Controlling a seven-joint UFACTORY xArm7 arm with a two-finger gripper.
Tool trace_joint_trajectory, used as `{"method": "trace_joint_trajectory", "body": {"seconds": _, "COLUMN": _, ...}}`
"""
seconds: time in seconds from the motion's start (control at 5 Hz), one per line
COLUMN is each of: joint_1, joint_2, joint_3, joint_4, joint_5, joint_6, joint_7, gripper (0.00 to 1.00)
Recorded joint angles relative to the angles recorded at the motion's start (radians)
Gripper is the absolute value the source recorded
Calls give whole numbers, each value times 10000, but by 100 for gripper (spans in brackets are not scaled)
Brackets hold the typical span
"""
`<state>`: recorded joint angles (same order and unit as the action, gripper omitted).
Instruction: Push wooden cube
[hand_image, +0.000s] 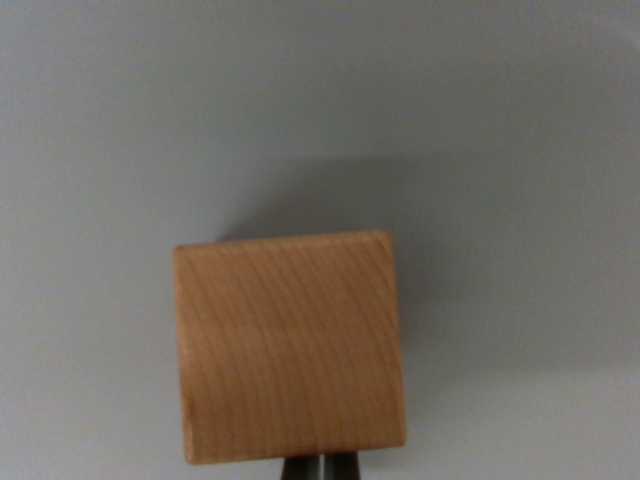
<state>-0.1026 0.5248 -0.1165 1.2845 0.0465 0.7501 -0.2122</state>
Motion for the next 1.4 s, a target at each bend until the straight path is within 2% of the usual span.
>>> {"method": "trace_joint_trajectory", "body": {"seconds": 0.2, "joint_1": 0, "joint_2": 0, "joint_3": 0, "joint_4": 0, "joint_5": 0, "joint_6": 0, "joint_7": 0, "gripper": 100}}
{"method": "trace_joint_trajectory", "body": {"seconds": 0.4, "joint_1": 3, "joint_2": 264, "joint_3": 28, "joint_4": 424, "joint_5": 20, "joint_6": 161, "joint_7": 30, "gripper": 100}}
{"method": "trace_joint_trajectory", "body": {"seconds": 0.6, "joint_1": 3, "joint_2": 264, "joint_3": 28, "joint_4": 424, "joint_5": 20, "joint_6": 161, "joint_7": 30, "gripper": 100}}
{"method": "trace_joint_trajectory", "body": {"seconds": 0.8, "joint_1": 5, "joint_2": 501, "joint_3": 52, "joint_4": 804, "joint_5": 38, "joint_6": 306, "joint_7": 57, "gripper": 100}}
{"method": "trace_joint_trajectory", "body": {"seconds": 1.0, "joint_1": 5, "joint_2": 501, "joint_3": 52, "joint_4": 804, "joint_5": 38, "joint_6": 306, "joint_7": 57, "gripper": 100}}
{"method": "trace_joint_trajectory", "body": {"seconds": 1.2, "joint_1": 8, "joint_2": 702, "joint_3": 73, "joint_4": 1126, "joint_5": 54, "joint_6": 429, "joint_7": 80, "gripper": 100}}
{"method": "trace_joint_trajectory", "body": {"seconds": 1.4, "joint_1": 8, "joint_2": 702, "joint_3": 73, "joint_4": 1126, "joint_5": 54, "joint_6": 429, "joint_7": 80, "gripper": 100}}
